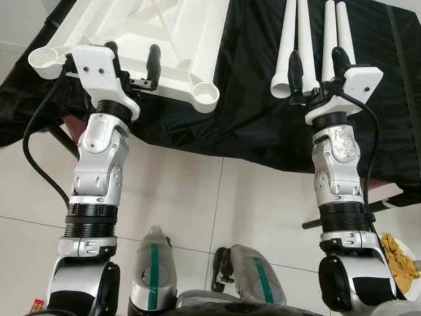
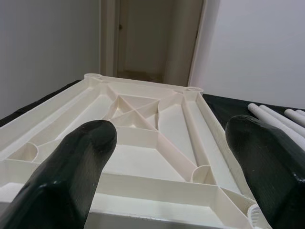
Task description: Building children table
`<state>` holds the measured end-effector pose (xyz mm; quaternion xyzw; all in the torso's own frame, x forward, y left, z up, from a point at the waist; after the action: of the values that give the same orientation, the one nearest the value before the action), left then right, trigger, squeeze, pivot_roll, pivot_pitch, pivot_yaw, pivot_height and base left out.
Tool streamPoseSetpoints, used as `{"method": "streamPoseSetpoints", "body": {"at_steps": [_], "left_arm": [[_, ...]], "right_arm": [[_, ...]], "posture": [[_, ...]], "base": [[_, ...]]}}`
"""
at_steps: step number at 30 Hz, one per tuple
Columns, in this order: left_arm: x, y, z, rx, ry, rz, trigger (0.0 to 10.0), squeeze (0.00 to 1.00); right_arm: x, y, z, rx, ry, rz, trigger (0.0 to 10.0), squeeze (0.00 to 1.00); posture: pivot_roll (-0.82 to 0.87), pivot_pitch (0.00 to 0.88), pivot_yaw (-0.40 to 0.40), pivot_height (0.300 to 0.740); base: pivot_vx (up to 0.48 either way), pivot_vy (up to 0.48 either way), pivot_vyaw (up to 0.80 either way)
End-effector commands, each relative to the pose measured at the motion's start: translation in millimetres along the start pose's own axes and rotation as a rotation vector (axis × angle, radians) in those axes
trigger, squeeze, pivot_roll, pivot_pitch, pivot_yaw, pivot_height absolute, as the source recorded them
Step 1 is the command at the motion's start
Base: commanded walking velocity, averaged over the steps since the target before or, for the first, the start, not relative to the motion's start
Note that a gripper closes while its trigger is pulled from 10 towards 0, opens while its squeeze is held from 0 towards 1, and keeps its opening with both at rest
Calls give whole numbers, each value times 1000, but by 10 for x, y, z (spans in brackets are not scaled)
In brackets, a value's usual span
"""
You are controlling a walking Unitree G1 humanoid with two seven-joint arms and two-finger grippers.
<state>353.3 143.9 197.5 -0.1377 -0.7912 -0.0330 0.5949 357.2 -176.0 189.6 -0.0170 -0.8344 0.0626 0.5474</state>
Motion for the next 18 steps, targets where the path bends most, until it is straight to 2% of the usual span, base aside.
{"method": "streamPoseSetpoints", "body": {"at_steps": [1, 3, 10, 14, 18], "left_arm": [[-48, 42, 35, 44, 14, 15, 10000, 0], [-58, 46, 40, 44, 15, 15, 10000, 0], [-92, 91, 52, 52, 26, 9, 10000, 0], [-126, 94, 98, 67, 37, 2, 10000, 0], [-251, 0, 205, 60, 75, 10, 10000, 0]], "right_arm": [[-188, -54, 65, -32, 81, -21, 10000, 0], [-236, -77, 77, -49, 104, -25, 10000, 0], [-189, -116, 74, -68, 80, -24, 10000, 0], [-198, -128, 154, -80, 82, -32, 10000, 0], [-262, -37, 345, -47, 120, -32, 10000, 0]], "posture": [[91, 9, -59, 740], [93, 9, -59, 740], [93, 11, -54, 740], [91, 16, -51, 740], [84, 24, -41, 740]], "base": [[0, 0, 0], [0, 0, 0], [0, 0, 0], [0, 0, 0], [0, 0, 0]]}}
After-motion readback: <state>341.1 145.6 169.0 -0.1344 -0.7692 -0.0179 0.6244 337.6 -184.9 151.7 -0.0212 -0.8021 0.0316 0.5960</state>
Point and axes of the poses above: a point about 5 cm out from each wrist's last joint towards the gripper, its own z axis pointing back from the gripper into the wrist, its own x axis along the axis of the wrist's last joint, y = z × x, the point moved 5 cm from there along -z, pointing out of the wrist towards the gripper, and after that the axes turned 5 degrees about z, right-handed, at the moved point
